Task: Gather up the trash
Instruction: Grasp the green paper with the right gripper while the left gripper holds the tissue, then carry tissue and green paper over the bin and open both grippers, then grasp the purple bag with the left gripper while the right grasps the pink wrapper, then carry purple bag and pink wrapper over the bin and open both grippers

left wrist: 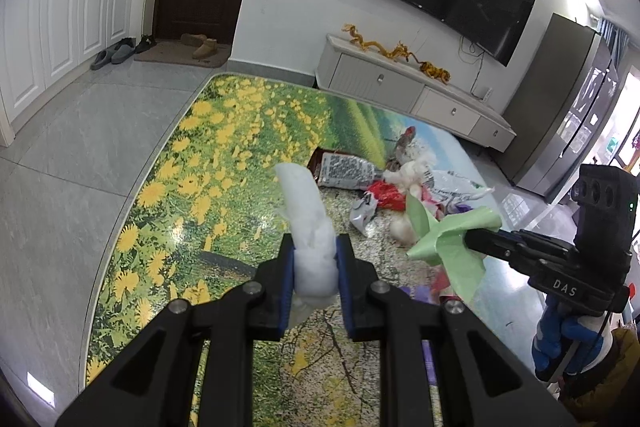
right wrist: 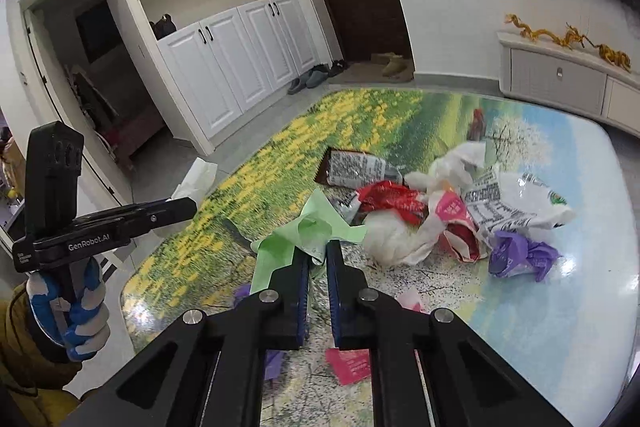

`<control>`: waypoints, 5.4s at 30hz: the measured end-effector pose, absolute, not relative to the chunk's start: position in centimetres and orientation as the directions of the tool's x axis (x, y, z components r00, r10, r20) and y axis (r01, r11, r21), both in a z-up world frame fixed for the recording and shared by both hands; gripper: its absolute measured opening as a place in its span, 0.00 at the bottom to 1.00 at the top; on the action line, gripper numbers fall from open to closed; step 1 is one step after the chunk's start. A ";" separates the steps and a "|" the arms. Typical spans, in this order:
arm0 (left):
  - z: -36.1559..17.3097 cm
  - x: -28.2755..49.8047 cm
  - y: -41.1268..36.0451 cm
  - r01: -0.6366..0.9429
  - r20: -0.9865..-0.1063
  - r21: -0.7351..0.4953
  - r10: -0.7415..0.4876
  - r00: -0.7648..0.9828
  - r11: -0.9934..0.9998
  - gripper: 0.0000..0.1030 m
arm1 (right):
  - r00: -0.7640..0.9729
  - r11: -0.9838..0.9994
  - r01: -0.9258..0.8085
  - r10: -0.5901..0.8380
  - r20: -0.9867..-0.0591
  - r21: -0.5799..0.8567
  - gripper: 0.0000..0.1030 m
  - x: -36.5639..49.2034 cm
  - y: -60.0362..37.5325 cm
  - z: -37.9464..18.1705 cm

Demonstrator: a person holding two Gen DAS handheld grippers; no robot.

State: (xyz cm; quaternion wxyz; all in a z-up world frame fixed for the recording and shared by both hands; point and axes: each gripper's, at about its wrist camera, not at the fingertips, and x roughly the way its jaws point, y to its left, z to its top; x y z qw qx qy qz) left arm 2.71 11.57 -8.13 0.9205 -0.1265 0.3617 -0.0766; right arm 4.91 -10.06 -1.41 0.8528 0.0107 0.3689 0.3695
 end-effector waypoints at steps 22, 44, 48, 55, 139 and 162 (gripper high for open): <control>-3.2 4.8 -9.4 0.458 -0.647 -0.230 -0.487 0.587 0.858 0.18 | 0.811 0.937 -0.230 0.335 -0.480 0.263 0.09 -2.4 -31.0 3.7; -11.3 11.0 -40.4 0.669 -0.771 -0.375 -0.617 0.160 0.642 0.36 | 0.683 0.880 0.346 0.001 -0.730 0.325 0.29 -2.7 -53.2 -11.6; -11.5 11.3 -40.0 0.654 -0.764 -0.393 -0.626 0.159 0.646 0.57 | 0.671 0.872 0.363 0.000 -0.741 0.329 0.35 -2.5 -53.4 -12.3; -9.2 8.9 -38.5 0.659 -0.755 -0.352 -0.618 0.220 0.664 0.57 | 0.703 0.865 0.364 -0.013 -0.711 0.345 0.35 -4.0 -52.6 -10.3; -14.1 3.5 4.8 0.259 -0.727 -0.288 -0.387 0.568 0.922 0.35 | 0.327 0.836 -0.371 0.526 -0.785 0.405 0.17 8.2 -12.1 -6.1; -6.6 7.0 -15.5 0.613 -0.699 -0.265 -0.586 0.409 0.744 0.33 | 0.718 0.943 0.034 0.206 -0.665 0.330 0.17 1.1 -36.8 -2.4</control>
